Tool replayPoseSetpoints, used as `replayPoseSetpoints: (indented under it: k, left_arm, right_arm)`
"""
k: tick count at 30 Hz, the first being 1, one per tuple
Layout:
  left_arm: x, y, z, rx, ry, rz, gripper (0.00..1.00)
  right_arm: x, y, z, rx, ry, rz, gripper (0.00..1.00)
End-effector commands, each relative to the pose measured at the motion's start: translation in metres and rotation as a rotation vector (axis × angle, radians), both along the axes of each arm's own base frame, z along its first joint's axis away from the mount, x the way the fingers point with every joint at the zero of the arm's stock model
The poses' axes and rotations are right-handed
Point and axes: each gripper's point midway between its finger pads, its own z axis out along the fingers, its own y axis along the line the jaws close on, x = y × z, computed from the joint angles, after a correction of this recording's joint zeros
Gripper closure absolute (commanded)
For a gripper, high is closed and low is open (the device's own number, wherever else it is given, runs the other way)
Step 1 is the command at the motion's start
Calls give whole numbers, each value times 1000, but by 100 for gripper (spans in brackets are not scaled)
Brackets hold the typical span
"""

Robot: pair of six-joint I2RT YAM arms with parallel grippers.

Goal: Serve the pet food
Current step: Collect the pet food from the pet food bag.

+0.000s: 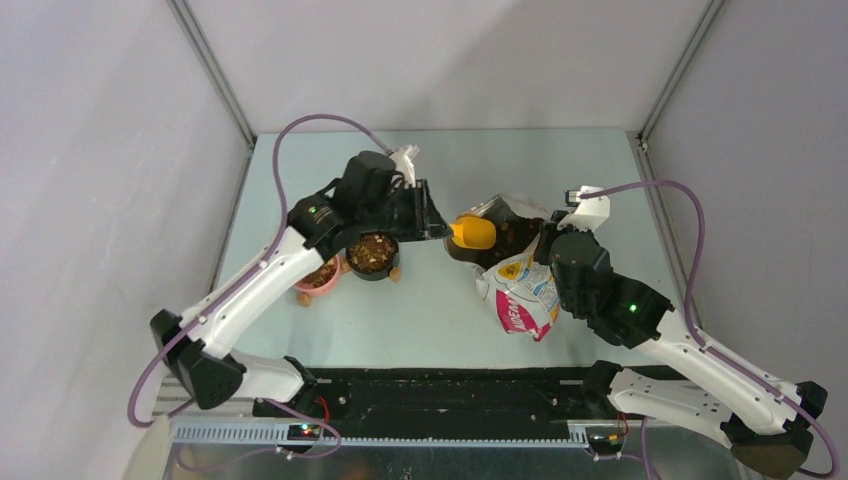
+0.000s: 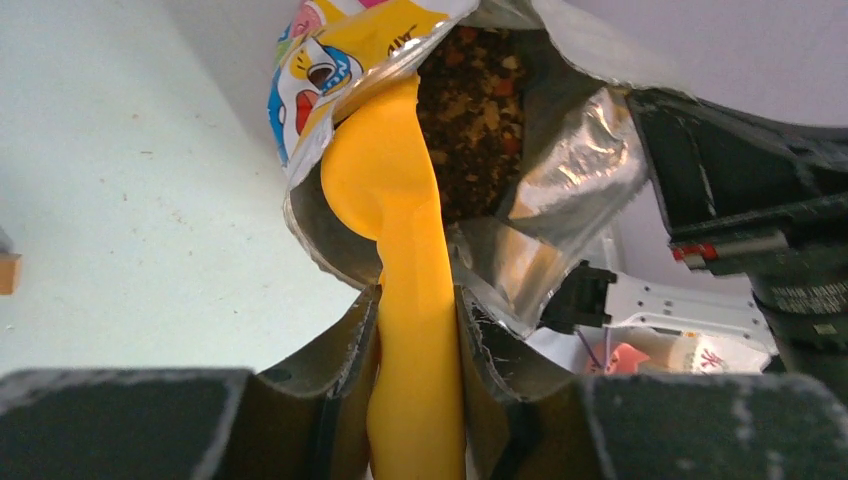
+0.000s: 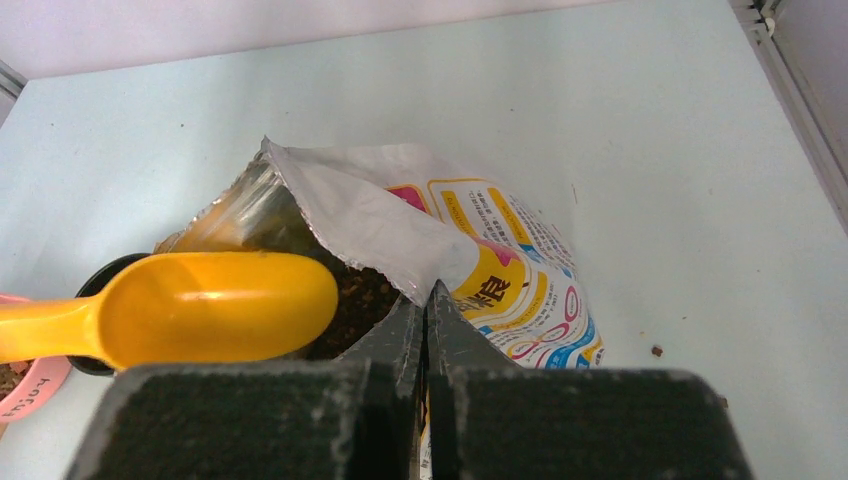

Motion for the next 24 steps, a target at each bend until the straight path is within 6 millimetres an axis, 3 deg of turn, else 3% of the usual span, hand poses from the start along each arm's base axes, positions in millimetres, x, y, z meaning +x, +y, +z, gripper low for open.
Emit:
replayPoseSetpoints:
  k: [1, 4, 8, 9, 10, 11, 19, 21, 22, 23, 24]
  left_arm:
    - [12, -9, 4, 105, -45, 13, 100]
    - [29, -3, -10, 286, -45, 102, 100]
    - [34, -3, -29, 483, -8, 117, 100]
    - [34, -4, -43, 541, 19, 113, 100]
    - [37, -8, -40, 540, 14, 114, 100]
    - [36, -13, -51, 567, 38, 96, 100]
    - [33, -67, -79, 428, 120, -39, 100]
    - [30, -83, -79, 352, 123, -80, 100]
    - [30, -95, -69, 280, 111, -98, 100]
    - [28, -97, -76, 265, 121, -106, 100]
    - [29, -108, -61, 181, 98, -114, 100]
  right_arm:
    - [0, 4, 42, 148, -110, -9, 100]
    - [1, 6, 41, 140, -110, -5, 100]
    - [1, 6, 42, 132, -113, -11, 100]
    - [1, 4, 42, 131, -116, -22, 100]
    - [1, 4, 42, 128, -116, -24, 100]
    - [1, 3, 42, 127, -117, -29, 100]
    - [-2, 1, 44, 131, -124, -34, 100]
    - [-2, 0, 44, 131, -125, -39, 100]
    - [-1, 0, 44, 130, -126, -43, 100]
    - [-1, 0, 44, 127, -124, -42, 100]
    - [-1, 1, 44, 127, -124, -40, 100]
